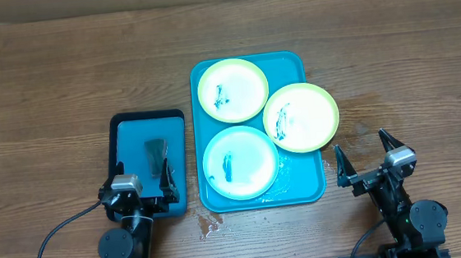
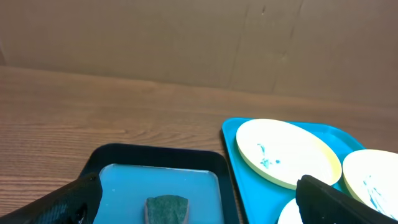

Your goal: Clean dirty plates on tray and stack at the side

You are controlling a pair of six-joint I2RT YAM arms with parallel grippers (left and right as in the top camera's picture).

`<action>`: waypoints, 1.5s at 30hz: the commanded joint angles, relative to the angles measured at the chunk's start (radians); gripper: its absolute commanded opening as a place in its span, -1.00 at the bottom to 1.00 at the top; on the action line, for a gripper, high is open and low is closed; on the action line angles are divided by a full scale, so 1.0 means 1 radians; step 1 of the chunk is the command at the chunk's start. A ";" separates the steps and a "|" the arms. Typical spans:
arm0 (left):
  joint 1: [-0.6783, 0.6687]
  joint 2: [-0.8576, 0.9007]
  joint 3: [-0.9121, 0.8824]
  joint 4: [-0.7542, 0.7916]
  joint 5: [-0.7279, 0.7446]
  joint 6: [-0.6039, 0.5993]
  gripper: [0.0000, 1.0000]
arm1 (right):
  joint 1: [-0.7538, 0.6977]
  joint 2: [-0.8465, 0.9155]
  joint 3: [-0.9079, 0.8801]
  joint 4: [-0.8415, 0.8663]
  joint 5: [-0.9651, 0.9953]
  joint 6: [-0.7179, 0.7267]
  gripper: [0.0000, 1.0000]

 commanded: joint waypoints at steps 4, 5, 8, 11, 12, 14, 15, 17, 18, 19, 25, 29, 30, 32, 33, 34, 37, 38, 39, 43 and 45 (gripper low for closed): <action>-0.006 -0.003 -0.003 -0.003 -0.031 0.006 1.00 | 0.005 -0.006 -0.010 0.006 0.003 0.000 0.99; -0.006 -0.003 -0.003 -0.003 -0.030 0.003 1.00 | 0.005 -0.006 -0.010 0.006 0.003 -0.001 0.99; -0.006 -0.003 -0.003 0.008 -0.026 -0.001 0.99 | 0.005 -0.006 -0.010 0.006 0.003 -0.001 0.99; -0.006 -0.003 -0.003 0.024 -0.021 -0.039 1.00 | 0.005 -0.006 -0.010 0.008 0.003 -0.001 0.99; -0.007 -0.003 -0.003 0.017 -0.020 -0.058 1.00 | 0.005 -0.006 -0.010 0.010 0.003 -0.001 0.99; -0.006 -0.003 -0.003 -0.002 0.002 -0.112 1.00 | 0.005 -0.006 -0.010 0.009 0.002 0.000 0.99; -0.007 -0.003 -0.003 0.000 0.009 -0.141 0.99 | 0.005 -0.006 -0.010 0.010 0.006 -0.001 0.99; -0.006 -0.003 -0.003 0.008 0.029 -0.239 1.00 | 0.005 -0.006 -0.010 0.020 0.010 0.000 0.99; -0.006 -0.003 -0.003 0.011 0.040 -0.286 0.99 | 0.005 -0.006 -0.010 0.031 0.002 0.000 0.99; -0.006 -0.003 -0.003 0.013 0.059 -0.320 1.00 | 0.005 -0.006 -0.010 0.052 -0.017 0.000 0.99; -0.006 -0.003 0.036 0.128 0.178 -0.329 1.00 | 0.005 -0.006 0.026 0.275 -0.140 0.025 0.99; -0.006 0.024 0.146 0.080 0.161 -0.271 0.99 | 0.005 0.001 0.109 0.239 -0.140 0.053 1.00; -0.006 0.043 0.185 0.045 0.149 -0.251 1.00 | 0.005 0.011 0.139 0.207 -0.139 0.053 1.00; -0.006 0.105 0.281 -0.039 0.129 -0.193 0.99 | 0.005 0.048 0.212 0.126 -0.140 0.053 1.00; -0.006 0.148 0.333 -0.081 0.125 -0.160 1.00 | 0.005 0.074 0.253 0.081 -0.140 0.053 1.00; -0.006 0.195 0.386 -0.119 0.124 -0.128 1.00 | 0.005 0.103 0.293 0.038 -0.140 0.053 1.00; -0.006 0.365 0.561 -0.260 0.120 -0.077 1.00 | 0.005 0.225 0.446 -0.121 -0.139 0.053 1.00; -0.006 0.422 0.616 -0.314 0.114 -0.078 1.00 | 0.005 0.281 0.505 -0.183 -0.140 0.053 1.00; -0.006 0.491 0.683 -0.379 0.112 -0.079 1.00 | 0.005 0.342 0.570 -0.253 -0.140 0.053 1.00; -0.006 0.764 0.943 -0.648 0.114 -0.078 1.00 | 0.005 0.602 0.835 -0.559 -0.140 0.053 1.00; -0.006 0.909 1.073 -0.787 0.113 -0.077 1.00 | 0.005 0.759 0.984 -0.724 -0.140 0.053 0.99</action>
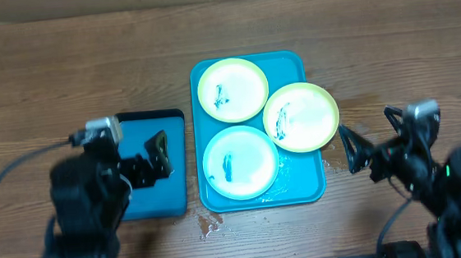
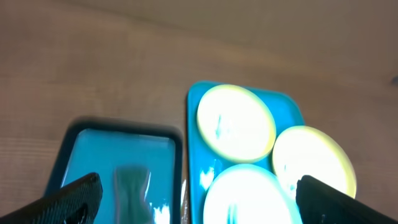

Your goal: Clean dirty plates on tray and stack at the side

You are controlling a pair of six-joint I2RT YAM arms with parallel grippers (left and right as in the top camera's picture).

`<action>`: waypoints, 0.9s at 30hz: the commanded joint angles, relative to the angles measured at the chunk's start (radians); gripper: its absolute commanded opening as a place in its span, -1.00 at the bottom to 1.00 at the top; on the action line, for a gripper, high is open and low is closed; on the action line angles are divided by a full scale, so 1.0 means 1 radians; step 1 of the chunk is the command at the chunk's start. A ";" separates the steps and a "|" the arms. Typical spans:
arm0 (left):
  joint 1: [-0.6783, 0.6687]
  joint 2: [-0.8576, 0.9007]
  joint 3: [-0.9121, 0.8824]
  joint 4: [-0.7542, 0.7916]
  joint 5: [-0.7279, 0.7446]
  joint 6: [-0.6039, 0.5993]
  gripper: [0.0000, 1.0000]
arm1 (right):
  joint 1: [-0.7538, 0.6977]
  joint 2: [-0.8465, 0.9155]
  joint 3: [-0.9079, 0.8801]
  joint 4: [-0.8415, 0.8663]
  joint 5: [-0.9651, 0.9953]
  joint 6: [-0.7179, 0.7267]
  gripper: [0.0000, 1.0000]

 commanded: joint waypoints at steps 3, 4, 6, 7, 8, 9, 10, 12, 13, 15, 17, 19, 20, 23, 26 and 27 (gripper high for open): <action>-0.006 0.299 0.263 -0.243 -0.006 0.037 1.00 | 0.005 0.314 0.300 -0.216 -0.014 0.004 0.99; -0.006 0.336 0.286 -0.276 -0.007 0.037 0.99 | 0.005 0.357 0.334 -0.235 -0.040 0.005 0.99; -0.006 0.401 0.310 -0.320 -0.011 0.037 0.99 | 0.005 0.431 0.378 -0.267 -0.118 0.016 0.99; -0.006 0.425 0.312 -0.327 -0.005 0.030 1.00 | 0.005 0.462 0.387 -0.270 -0.161 0.027 0.99; -0.006 0.449 0.312 -0.336 0.015 0.021 1.00 | 0.005 0.487 0.389 -0.266 -0.203 0.030 0.99; -0.006 0.468 0.312 -0.347 0.027 0.021 0.99 | 0.005 0.511 0.389 -0.260 -0.245 0.031 0.99; -0.006 0.484 0.311 -0.360 0.035 0.021 1.00 | 0.005 0.535 0.389 -0.261 -0.294 0.034 0.99; -0.006 0.519 0.311 -0.391 0.031 0.024 1.00 | 0.008 0.587 0.389 -0.273 -0.379 0.034 0.99; -0.006 0.534 0.311 -0.404 0.031 0.032 0.99 | 0.015 0.609 0.388 -0.287 -0.389 0.034 0.99; -0.006 0.568 0.310 -0.428 0.006 0.048 1.00 | 0.043 0.652 0.385 -0.321 -0.356 0.034 0.99; -0.006 0.607 0.307 -0.441 -0.065 0.030 1.00 | 0.092 0.687 0.369 -0.344 -0.269 0.035 0.99; -0.006 0.647 0.299 -0.431 -0.121 -0.032 1.00 | 0.142 0.713 0.352 -0.350 -0.159 0.085 0.99; -0.006 0.670 0.291 -0.417 -0.128 -0.055 1.00 | 0.170 0.726 0.343 -0.350 -0.091 0.136 0.99; -0.009 0.758 0.259 -0.349 -0.078 -0.072 0.83 | 0.255 0.759 0.320 -0.341 0.082 0.311 0.99; -0.024 0.846 0.253 -0.367 -0.079 -0.060 0.55 | 0.319 0.775 0.304 -0.307 0.103 0.353 0.99; -0.025 0.871 0.253 -0.397 -0.144 -0.076 0.53 | 0.340 0.777 0.301 -0.297 0.098 0.352 0.99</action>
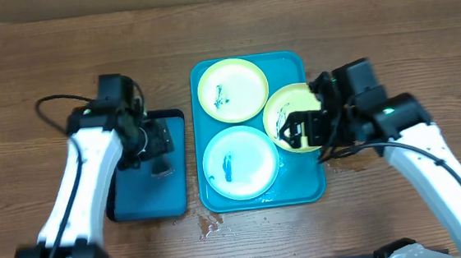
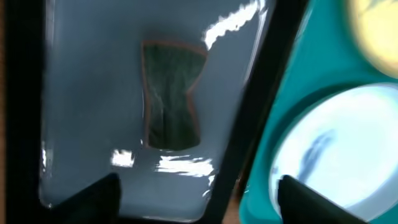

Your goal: Clean dirty plates on tray and stack at the side

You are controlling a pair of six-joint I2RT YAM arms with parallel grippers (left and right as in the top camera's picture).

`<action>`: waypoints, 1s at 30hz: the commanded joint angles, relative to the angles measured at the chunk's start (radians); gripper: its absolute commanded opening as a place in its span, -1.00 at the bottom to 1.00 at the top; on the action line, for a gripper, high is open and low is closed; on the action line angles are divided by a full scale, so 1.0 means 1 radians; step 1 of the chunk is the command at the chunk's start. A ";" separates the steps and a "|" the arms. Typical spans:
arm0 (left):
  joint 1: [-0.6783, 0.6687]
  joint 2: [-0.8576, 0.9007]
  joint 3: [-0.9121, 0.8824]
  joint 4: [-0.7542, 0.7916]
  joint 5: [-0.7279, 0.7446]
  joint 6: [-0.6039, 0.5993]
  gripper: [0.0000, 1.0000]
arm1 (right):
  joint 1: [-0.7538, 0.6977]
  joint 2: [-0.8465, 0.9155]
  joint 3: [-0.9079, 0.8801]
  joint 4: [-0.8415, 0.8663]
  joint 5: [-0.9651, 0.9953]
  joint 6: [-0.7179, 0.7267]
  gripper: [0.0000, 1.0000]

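Observation:
Three dirty plates lie on the teal tray (image 1: 210, 198): a yellow-rimmed one at the back (image 1: 233, 89), a yellow one on the right (image 1: 288, 108), and a blue-rimmed one in front (image 1: 240, 163), each with blue smears. A dark green sponge (image 2: 171, 93) lies in the water of the black tray (image 1: 141, 198). My left gripper (image 1: 158, 149) hangs open right above that sponge, which the overhead view hides; the wrist view shows its fingers (image 2: 93, 199) wide apart near the sponge. Over the right plate hovers my right gripper (image 1: 303, 130), open and empty.
A small puddle (image 1: 209, 223) wets the wooden table between the two trays' front corners. The left arm's cable (image 1: 55, 101) loops over the table at the left. A cardboard edge runs along the back.
My left gripper has moved from the left part of the black tray to right above the sponge, now looking straight down. My right gripper has moved left from the bare table to over the right plate.
Both arms first sat folded at the table's front edge, grippers open. Then both were raised, the left over the black tray and the right beside the teal tray. Now the left is above the sponge and the right above the right plate. The plates and sponge have not moved.

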 commanded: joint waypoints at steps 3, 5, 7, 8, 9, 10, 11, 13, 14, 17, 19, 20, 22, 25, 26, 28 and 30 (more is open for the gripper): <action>0.006 0.089 -0.023 -0.095 -0.293 -0.093 0.47 | 0.096 0.009 -0.011 0.017 0.087 0.089 0.99; 0.030 0.088 -0.029 -0.080 -0.292 -0.089 0.54 | 0.117 0.013 -0.011 0.010 0.083 0.089 0.99; 0.051 0.088 -0.037 -0.046 -0.252 -0.049 0.58 | 0.135 0.015 -0.011 0.008 0.069 0.089 0.99; 0.059 0.088 -0.045 -0.025 -0.230 -0.032 0.59 | 0.143 0.015 -0.011 0.009 0.060 0.089 0.99; 0.067 0.089 -0.055 0.000 -0.208 -0.013 0.60 | 0.152 0.015 -0.011 0.010 0.057 0.089 0.99; 0.074 0.089 -0.071 0.035 -0.180 0.009 0.61 | 0.162 0.016 -0.012 0.011 0.058 0.089 0.99; 0.077 0.089 -0.090 0.072 -0.148 0.032 0.61 | 0.172 0.017 -0.013 0.011 0.058 0.089 0.99; 0.077 0.092 -0.132 0.150 -0.053 0.093 0.58 | 0.191 0.019 -0.013 0.011 0.058 0.089 0.99; 0.077 0.095 -0.148 0.182 -0.003 0.121 0.52 | 0.199 0.019 -0.013 0.011 0.058 0.089 0.99; 0.057 0.107 -0.189 0.276 0.101 0.167 0.43 | 0.216 0.024 -0.013 0.012 0.059 0.089 0.99; 0.041 0.108 -0.199 0.306 0.076 0.166 0.42 | 0.219 0.026 -0.013 0.013 0.059 0.089 0.99; 0.035 0.108 -0.199 0.312 0.046 0.165 0.39 | 0.220 0.027 -0.013 0.014 0.058 0.089 0.99; 0.026 0.108 -0.199 0.329 -0.031 0.150 0.34 | 0.220 0.027 -0.013 0.014 0.057 0.090 0.99; 0.023 0.113 -0.203 0.363 -0.078 0.143 0.15 | 0.220 0.027 -0.013 0.016 0.057 0.090 0.99; 0.023 0.117 -0.206 0.373 -0.079 0.143 0.05 | 0.220 0.027 -0.013 0.016 0.057 0.090 0.99; 0.023 0.131 -0.216 0.394 -0.081 0.131 -0.16 | 0.220 0.027 -0.013 0.012 0.057 0.090 0.99; 0.023 0.156 -0.225 0.413 -0.081 0.094 -0.40 | 0.220 0.027 -0.013 0.007 0.057 0.089 0.99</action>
